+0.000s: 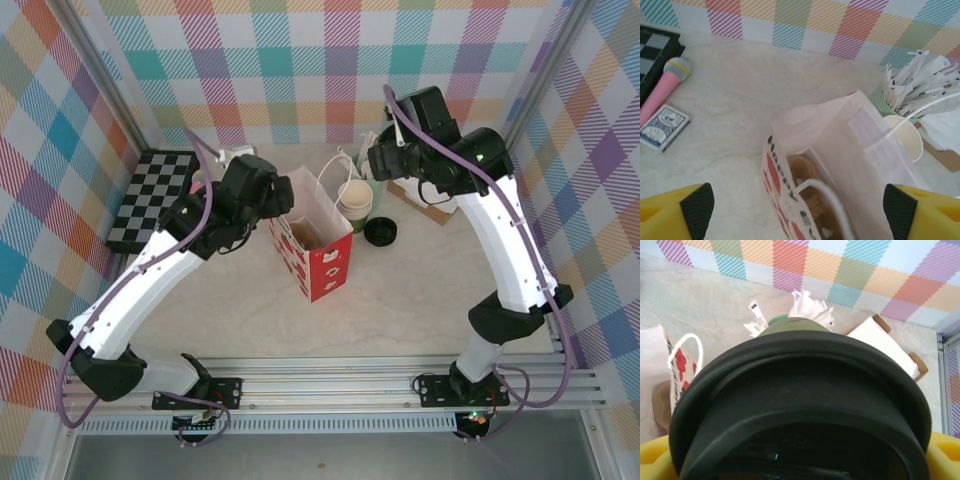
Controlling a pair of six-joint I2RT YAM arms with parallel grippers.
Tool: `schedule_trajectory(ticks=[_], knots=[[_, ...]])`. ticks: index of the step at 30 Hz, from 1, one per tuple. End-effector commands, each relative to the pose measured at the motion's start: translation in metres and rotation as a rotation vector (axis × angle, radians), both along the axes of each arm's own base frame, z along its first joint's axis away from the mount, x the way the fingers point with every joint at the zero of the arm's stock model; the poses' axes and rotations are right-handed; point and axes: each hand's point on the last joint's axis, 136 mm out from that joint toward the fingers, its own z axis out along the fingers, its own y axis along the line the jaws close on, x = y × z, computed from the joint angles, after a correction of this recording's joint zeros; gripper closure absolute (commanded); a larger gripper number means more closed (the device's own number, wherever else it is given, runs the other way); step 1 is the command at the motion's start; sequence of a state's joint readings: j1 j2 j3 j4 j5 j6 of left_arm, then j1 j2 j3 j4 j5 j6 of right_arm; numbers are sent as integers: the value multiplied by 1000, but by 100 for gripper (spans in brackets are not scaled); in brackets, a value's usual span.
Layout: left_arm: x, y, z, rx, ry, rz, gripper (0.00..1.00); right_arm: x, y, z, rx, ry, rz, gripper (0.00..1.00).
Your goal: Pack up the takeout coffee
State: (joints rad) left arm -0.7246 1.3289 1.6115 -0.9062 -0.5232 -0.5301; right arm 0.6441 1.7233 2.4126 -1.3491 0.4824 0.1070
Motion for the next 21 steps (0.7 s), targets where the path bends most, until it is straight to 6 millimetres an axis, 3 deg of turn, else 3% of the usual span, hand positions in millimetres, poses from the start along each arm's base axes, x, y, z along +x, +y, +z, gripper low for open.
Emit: schedule_trajectory(ticks=[1,7,11,16,21], knots=[[-9,-2,6,-65,-36,-40,20,-3,22,23,-12,-90,76,33],[-10,-10,-4,-99,10,-83,47,-16,65,41,8,-167,200,33],[-9,-10,-8,-99,16,-80,65,-28,93,38,27,-160,290,33],[-8,-11,-13,-96,29,-73,78,-32,120,10,26,-70,355,32],[-9,-18,-13,-108,38,-114,95,-36,138,-32,37,91,373,32]])
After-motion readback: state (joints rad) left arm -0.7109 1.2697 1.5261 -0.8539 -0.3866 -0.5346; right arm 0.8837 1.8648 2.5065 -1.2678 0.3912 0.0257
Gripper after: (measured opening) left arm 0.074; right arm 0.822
